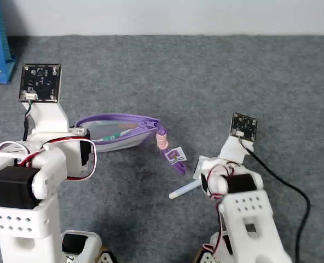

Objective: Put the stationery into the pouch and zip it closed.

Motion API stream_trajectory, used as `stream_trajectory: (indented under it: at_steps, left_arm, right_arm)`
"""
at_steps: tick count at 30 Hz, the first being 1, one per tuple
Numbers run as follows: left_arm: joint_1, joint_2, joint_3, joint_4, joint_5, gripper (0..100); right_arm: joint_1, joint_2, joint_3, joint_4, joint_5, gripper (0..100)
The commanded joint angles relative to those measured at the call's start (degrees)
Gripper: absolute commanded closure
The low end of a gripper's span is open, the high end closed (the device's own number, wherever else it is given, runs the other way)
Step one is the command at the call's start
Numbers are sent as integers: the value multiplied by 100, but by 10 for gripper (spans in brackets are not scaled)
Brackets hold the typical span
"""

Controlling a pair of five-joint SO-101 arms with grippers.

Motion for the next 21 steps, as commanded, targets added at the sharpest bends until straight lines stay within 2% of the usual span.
stream_trajectory:
  at_steps: [1,9,13,21]
  left_arm:
    - [18,-44,13,35,53,988]
    - [18,-44,13,35,53,988]
    - [18,-44,13,35,53,988]
    - [18,-44,75,26,44,988]
  right_arm:
    - [48,646,-62,-391,-176,818]
    - [84,1218,-211,-558,-343,818]
    - [382,1560,-519,-558,-475,820]
    - [620,2949,-1284,-602,-510,821]
